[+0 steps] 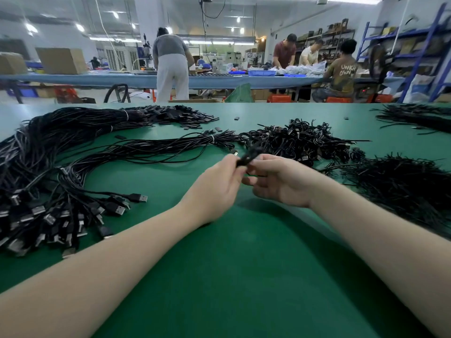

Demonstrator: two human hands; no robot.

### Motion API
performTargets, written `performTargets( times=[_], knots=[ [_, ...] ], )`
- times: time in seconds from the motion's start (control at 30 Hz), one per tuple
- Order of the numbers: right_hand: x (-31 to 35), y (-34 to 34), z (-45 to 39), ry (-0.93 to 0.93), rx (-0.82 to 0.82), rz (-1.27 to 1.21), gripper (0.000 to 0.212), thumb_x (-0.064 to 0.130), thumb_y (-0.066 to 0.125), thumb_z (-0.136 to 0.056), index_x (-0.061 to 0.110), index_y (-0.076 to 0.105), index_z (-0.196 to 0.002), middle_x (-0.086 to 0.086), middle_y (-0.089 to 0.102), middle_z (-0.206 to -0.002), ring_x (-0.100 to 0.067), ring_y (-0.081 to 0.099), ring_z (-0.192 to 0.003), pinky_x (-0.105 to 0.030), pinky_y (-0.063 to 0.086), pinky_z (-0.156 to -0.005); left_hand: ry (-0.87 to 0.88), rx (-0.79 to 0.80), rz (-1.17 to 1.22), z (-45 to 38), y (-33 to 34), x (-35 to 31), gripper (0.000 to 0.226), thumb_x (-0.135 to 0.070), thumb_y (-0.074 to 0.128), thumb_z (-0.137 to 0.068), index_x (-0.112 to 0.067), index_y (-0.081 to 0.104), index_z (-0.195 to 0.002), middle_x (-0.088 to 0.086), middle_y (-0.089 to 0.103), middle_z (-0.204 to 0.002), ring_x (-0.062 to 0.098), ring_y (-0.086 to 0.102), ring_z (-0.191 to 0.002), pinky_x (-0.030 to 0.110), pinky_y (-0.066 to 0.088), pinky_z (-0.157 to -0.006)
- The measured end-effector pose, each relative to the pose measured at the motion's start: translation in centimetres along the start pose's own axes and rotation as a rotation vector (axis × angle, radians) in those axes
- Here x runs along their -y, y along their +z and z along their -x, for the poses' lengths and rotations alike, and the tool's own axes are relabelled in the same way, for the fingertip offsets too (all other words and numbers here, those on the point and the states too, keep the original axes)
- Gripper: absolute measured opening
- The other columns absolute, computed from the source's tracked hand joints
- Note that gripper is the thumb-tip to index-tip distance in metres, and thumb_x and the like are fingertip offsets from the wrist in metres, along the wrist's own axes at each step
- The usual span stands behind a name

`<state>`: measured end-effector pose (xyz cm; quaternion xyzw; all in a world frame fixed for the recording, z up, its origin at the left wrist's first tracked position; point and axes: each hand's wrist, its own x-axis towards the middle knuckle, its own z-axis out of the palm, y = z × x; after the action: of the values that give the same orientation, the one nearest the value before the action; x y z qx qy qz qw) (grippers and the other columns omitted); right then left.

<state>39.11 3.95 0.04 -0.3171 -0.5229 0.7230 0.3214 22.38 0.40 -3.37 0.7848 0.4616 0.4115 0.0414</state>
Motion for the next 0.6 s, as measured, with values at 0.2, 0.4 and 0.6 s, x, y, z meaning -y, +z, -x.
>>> performTargets(
  times=[0.2, 0.4, 0.6],
  knots=[
    [-2.9, 2.7, -2.0, -0.19, -0.3, -0.143, 0.012, 0.01, 0.063, -0.09, 0.009, 0.056, -0.081, 0.0, 0.064, -0.06, -0.013, 0.062, -0.056, -0.022, 0.053, -0.054, -0.282, -0.07, 0.276, -1.0, 0.5, 1.5, 0.013, -0.028, 0.037, -0.103, -0.017, 0.044, -0.104, -0.011, 0.047, -0.078, 0.01, 0.047, -0.071, 0.036, 0.043, -0.075],
    [-3.0, 2.5, -1.6, -0.218, -0.307, -0.069, 0.005, 0.011, 0.071, -0.083, 0.007, 0.068, -0.08, -0.001, 0.067, -0.065, -0.01, 0.061, -0.057, -0.018, 0.049, -0.051, -0.344, 0.004, 0.462, -1.2, 0.6, 2.1, 0.026, -0.03, 0.035, -0.103, -0.014, 0.036, -0.082, -0.004, 0.036, -0.067, 0.014, 0.034, -0.06, 0.038, 0.034, -0.062],
    [-2.8, 2.3, -1.5, -0.188, -0.345, 0.046, 0.009, 0.017, 0.076, -0.079, 0.01, 0.073, -0.076, 0.0, 0.069, -0.066, -0.006, 0.059, -0.053, -0.017, 0.046, -0.05, -0.323, -0.002, 0.425, -1.1, 0.8, 2.3, 0.024, -0.037, 0.036, -0.096, -0.017, 0.038, -0.082, 0.0, 0.039, -0.068, 0.015, 0.034, -0.06, 0.038, 0.033, -0.06]
  ],
)
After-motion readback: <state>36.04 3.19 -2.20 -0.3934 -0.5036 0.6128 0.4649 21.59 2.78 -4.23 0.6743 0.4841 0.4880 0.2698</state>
